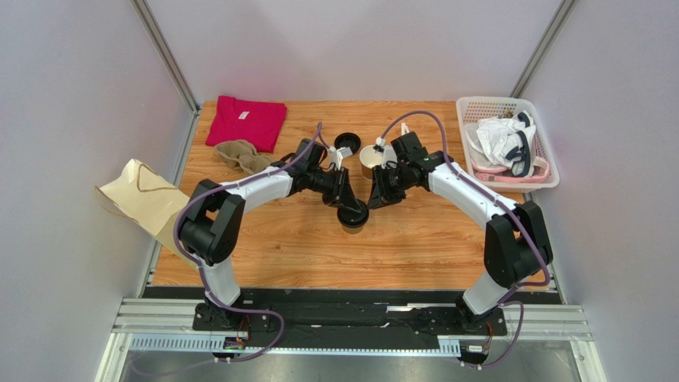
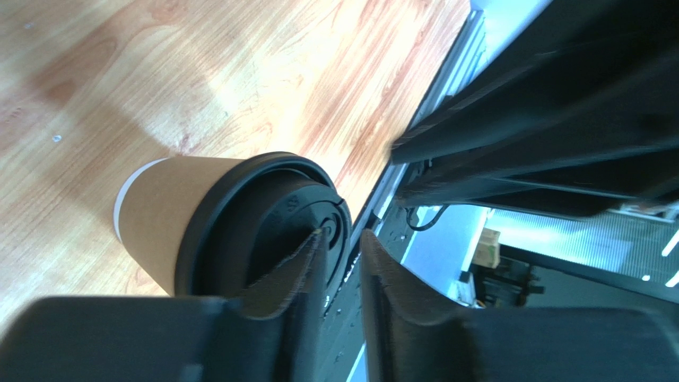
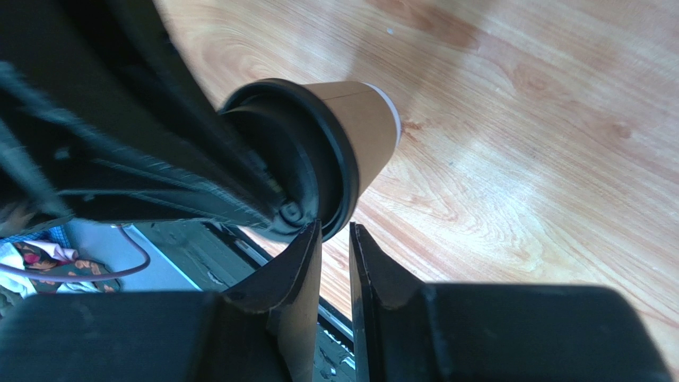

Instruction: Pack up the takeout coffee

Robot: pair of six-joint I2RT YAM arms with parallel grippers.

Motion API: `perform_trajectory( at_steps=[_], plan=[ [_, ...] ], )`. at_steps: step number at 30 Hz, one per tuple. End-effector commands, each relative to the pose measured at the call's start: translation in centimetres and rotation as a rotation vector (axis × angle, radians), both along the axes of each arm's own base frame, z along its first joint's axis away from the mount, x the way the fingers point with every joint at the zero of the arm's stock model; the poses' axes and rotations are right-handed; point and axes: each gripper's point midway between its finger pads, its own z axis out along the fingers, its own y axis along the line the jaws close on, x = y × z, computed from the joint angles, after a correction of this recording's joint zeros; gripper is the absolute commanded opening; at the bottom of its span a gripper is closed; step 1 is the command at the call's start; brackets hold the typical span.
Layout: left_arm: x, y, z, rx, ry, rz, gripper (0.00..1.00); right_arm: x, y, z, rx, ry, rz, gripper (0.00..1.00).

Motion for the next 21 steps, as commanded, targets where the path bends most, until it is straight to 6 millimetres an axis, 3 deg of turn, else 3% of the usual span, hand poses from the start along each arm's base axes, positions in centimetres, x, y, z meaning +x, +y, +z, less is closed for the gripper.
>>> perform_trajectory(
  at_steps=[1,6,8,9,10,14,16,19,21],
  plan=[
    [1.4,0.2,4.5,-0.03,-0.169,0.011,0.36,1.1,0.2,5.9,0.077,-0.158,0.007,0.26],
    [1.4,0.7,9.6,-0.052,-0.314,-0.01,0.45,1.9,-1.5,8.0,0.101,-0.184,-0.045,0.29],
    [1.0,1.5,9.8,-0.005,-0.357,-0.03,0.46,2.0,-2.4,8.7,0.103,-0.2,-0.068,0.29],
    [1.1,1.9,10.8,0.005,-0.402,-0.032,0.52,2.3,-3.1,8.9,0.1,-0.211,-0.087,0.34],
    [0.6,2.6,10.4,0.052,-0.393,-0.041,0.57,2.3,-3.5,9.0,0.094,-0.218,-0.093,0.35],
    [1.1,5.1,9.5,0.257,-0.573,-0.098,0.61,2.3,-5.3,9.8,0.066,-0.253,-0.127,0.46],
    [0.4,5.4,9.4,0.305,-0.633,-0.141,0.82,2.2,-6.2,10.3,0.055,-0.282,-0.146,0.57],
    [0.3,5.9,8.8,0.395,-0.714,-0.207,0.86,2.2,-7.5,10.3,0.033,-0.311,-0.175,0.77],
    [0.4,5.2,8.7,0.439,-0.757,-0.249,0.86,2.5,-8.2,10.4,0.027,-0.328,-0.195,0.91]
  ],
)
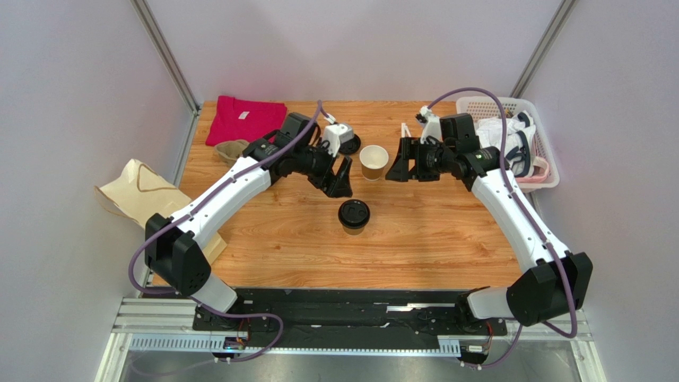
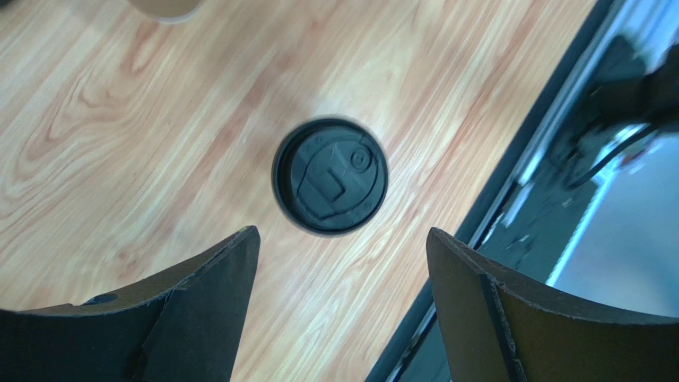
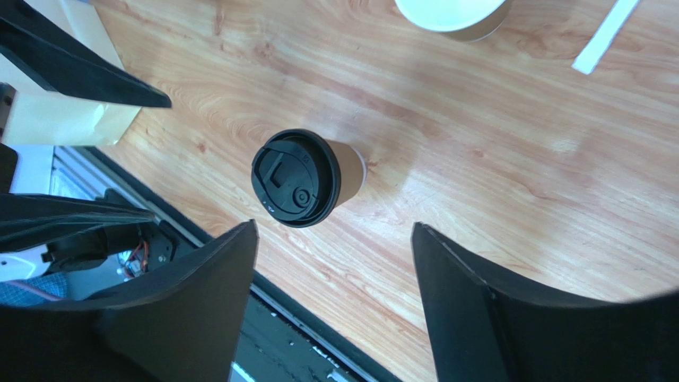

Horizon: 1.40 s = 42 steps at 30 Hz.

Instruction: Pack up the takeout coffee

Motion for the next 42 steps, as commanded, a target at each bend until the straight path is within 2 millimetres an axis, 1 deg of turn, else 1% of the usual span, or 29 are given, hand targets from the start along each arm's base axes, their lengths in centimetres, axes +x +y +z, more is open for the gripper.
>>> perform_trajectory(
  at_steps=[1,2,3,5,6,8,9,11,15,19,26,30,34,36,42],
  plan=[
    [-0.1,0.9,-0.7,0.207,-0.142,-0.094,0.86,0.1,-2.1,1.4,-0.029,-0.086,-0.044,0.93],
    [-0.5,0.4,-0.9,0.233,-0.159,-0.117,0.86,0.1,-2.4,1.3,-0.033,-0.089,-0.053,0.94],
    [-0.3,0.0,-1.2,0.253,-0.164,-0.121,0.86,0.3,-2.8,1.3,-0.036,-0.089,-0.067,0.95],
    [-0.4,-0.5,-1.7,0.284,-0.166,-0.13,0.86,0.3,-3.2,1.4,-0.032,-0.091,-0.077,0.95],
    [-0.8,-1.3,-2.2,0.292,-0.16,-0.15,0.86,0.4,-3.5,1.4,-0.028,-0.088,-0.088,0.96],
    [-0.9,-1.8,-2.5,0.305,-0.158,-0.159,0.86,0.4,-3.7,1.5,-0.022,-0.09,-0.095,0.96],
    [-1.1,-2.3,-3.2,0.319,-0.149,-0.171,0.86,0.4,-3.8,1.4,-0.021,-0.086,-0.098,0.96],
    [-0.9,-2.8,-4.0,0.336,-0.142,-0.179,0.87,0.2,-3.8,1.3,-0.013,-0.078,-0.097,0.96],
    [0.0,-3.6,-4.4,0.346,-0.15,-0.179,0.87,0.0,-3.9,1.3,-0.006,-0.075,-0.096,0.97],
    [0.3,-4.0,-5.2,0.366,-0.147,-0.188,0.87,0.0,-4.0,1.3,0.008,-0.067,-0.102,0.98],
    [-0.2,-4.5,-6.5,0.385,-0.13,-0.211,0.88,0.1,-4.3,1.2,0.038,-0.049,-0.12,0.99],
    [-0.2,-4.9,-7.1,0.391,-0.131,-0.217,0.88,0.1,-4.3,1.1,0.048,-0.042,-0.124,1.0],
    [0.0,-4.9,-7.8,0.407,-0.137,-0.224,0.88,0.2,-4.5,1.0,0.058,-0.033,-0.129,1.0],
    [0.1,-5.2,-7.8,0.399,-0.149,-0.228,0.88,0.2,-4.4,1.0,0.064,-0.028,-0.129,1.0],
    [0.5,-4.9,-8.6,0.425,-0.157,-0.227,0.87,0.1,-4.5,1.1,0.073,-0.031,-0.129,1.0]
  ],
)
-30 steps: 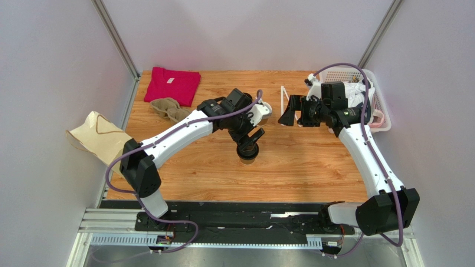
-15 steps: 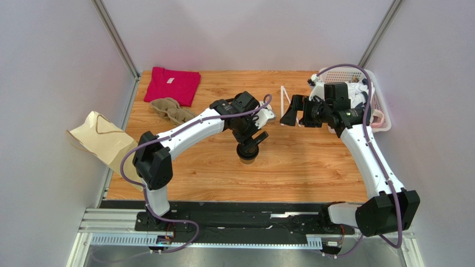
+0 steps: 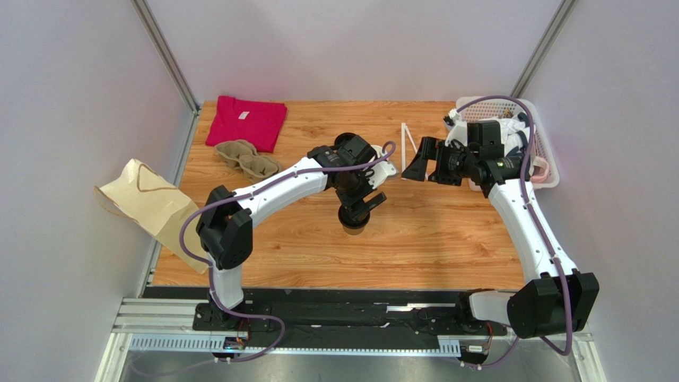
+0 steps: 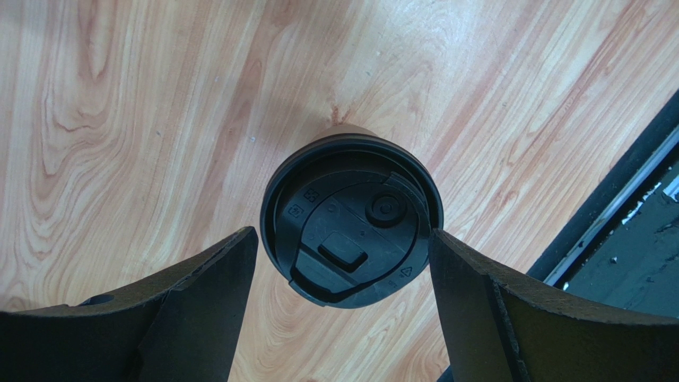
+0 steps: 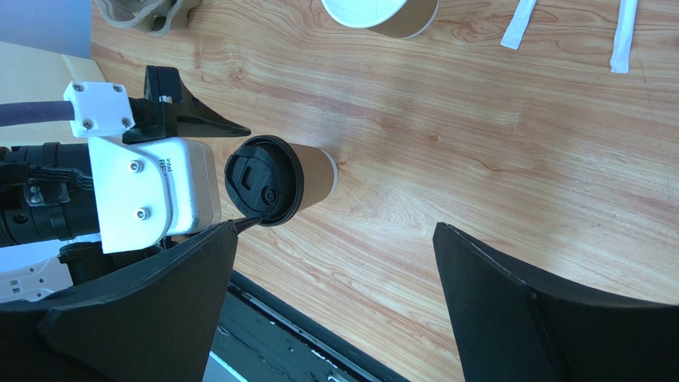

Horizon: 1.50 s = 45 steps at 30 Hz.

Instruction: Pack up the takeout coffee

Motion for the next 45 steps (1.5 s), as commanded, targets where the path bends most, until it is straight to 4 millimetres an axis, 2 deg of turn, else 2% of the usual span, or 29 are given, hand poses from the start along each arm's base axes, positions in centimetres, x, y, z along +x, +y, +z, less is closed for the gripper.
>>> perform_trajectory(
  at_steps=[1,16,32,38,45],
  plan=[
    [0.9,-0.8,0.4,-0.013,-0.053,-0.032,0.86,0.0,0.1,1.3,0.032,-0.044,0.001,1.0],
    [-0.4,-1.0,-0.9,-0.003,-0.023,-0.062,0.86,0.3,0.1,1.1,0.042,-0.029,-0.002,1.0],
    [1.4,-0.9,1.7,-0.019,-0.092,-0.043,0.86,0.0,0.2,1.3,0.052,-0.036,0.003,1.0],
    [0.5,-1.0,2.4,-0.041,-0.062,-0.055,0.87,-0.1,0.3,1.4,0.054,-0.039,0.006,1.0],
    [-0.9,-0.7,1.7,-0.046,0.0,-0.068,0.88,-0.1,0.2,1.4,0.054,-0.04,0.004,1.0]
  ],
)
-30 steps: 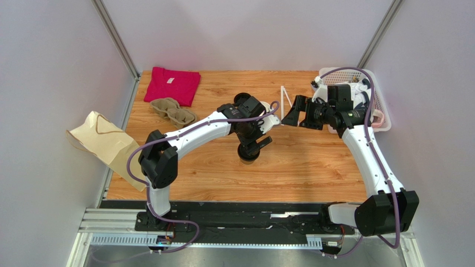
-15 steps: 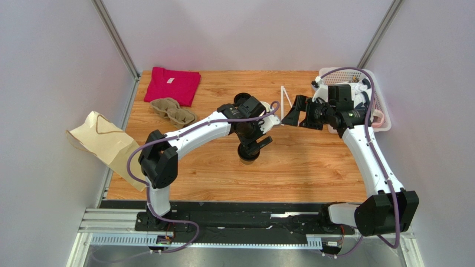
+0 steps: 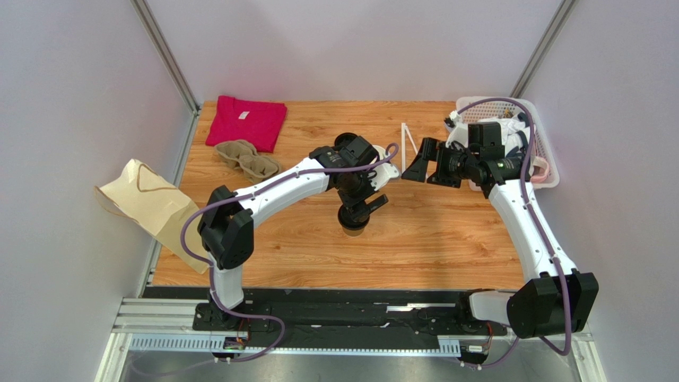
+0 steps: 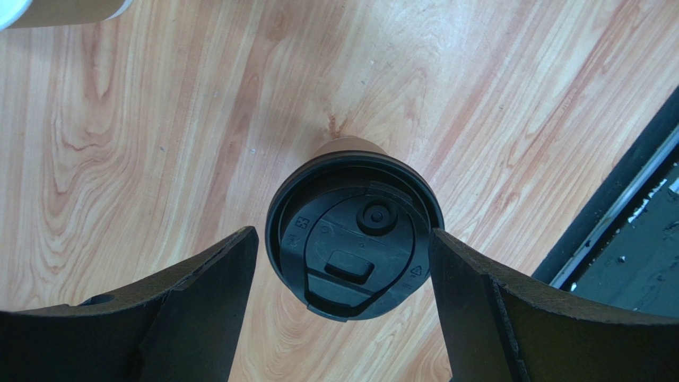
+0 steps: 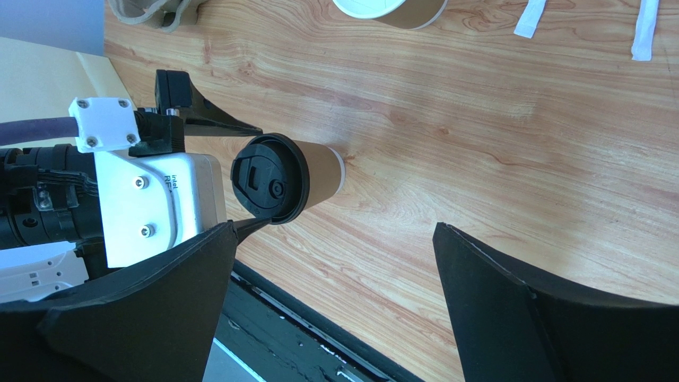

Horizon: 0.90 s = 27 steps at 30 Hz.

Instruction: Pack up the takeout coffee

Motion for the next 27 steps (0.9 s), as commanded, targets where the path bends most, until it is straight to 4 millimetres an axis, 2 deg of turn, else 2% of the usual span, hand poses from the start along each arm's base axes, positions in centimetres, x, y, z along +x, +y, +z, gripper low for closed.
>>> perform_trajectory(
  at_steps=[1,9,21,27],
  plan=[
    [-0.8,-0.1,1.5,-0.038,0.013,-0.023,0.87,0.2,0.2,1.5,0.021,-0.062,0.004,1.0],
    [-0.7,0.5,-0.1,0.005,0.017,-0.023,0.88,0.3,0.1,1.6,0.022,-0.067,0.005,1.0],
    [0.2,0.7,-1.3,0.033,-0.026,-0.023,0.8,0.4,0.1,1.3,0.02,-0.061,0.004,1.0],
    [0.2,1.1,-1.9,0.064,-0.043,-0.026,0.8,0.4,0.1,1.3,0.019,-0.063,0.003,1.0]
  ],
)
